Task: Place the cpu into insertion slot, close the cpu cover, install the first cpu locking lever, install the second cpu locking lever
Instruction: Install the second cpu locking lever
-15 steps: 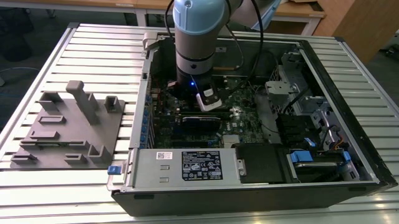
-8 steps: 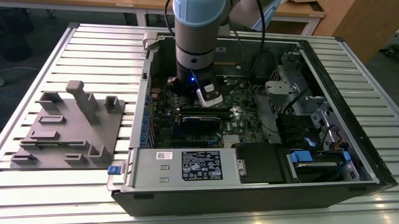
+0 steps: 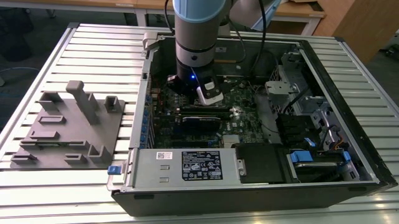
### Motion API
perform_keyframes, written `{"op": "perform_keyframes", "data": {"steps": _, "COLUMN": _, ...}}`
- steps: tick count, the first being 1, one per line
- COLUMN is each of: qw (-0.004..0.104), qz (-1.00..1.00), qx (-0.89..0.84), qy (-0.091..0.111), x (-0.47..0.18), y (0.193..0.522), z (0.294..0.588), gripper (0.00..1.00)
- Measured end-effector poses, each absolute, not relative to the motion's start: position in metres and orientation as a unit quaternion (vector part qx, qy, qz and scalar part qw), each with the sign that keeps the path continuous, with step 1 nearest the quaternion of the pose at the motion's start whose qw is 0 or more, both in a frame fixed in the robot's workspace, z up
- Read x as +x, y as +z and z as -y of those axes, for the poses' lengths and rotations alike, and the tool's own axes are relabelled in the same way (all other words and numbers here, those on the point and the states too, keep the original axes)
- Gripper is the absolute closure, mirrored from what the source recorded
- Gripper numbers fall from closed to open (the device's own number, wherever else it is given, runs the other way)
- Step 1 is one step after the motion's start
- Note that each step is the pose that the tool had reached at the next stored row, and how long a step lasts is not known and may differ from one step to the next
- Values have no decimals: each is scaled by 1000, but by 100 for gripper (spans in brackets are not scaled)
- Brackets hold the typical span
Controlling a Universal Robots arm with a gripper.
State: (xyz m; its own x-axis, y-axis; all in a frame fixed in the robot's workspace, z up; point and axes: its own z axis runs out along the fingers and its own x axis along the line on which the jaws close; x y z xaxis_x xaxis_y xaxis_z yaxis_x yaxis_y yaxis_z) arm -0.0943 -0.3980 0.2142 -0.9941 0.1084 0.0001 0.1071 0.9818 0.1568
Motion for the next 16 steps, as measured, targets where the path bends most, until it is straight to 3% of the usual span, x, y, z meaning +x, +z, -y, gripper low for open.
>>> {"op": "perform_keyframes", "data": {"steps": 16, "qw": 4, "qz": -996, "qx": 54, "qy": 78, "x": -75, "y": 214, "z": 382, "gripper": 90}}
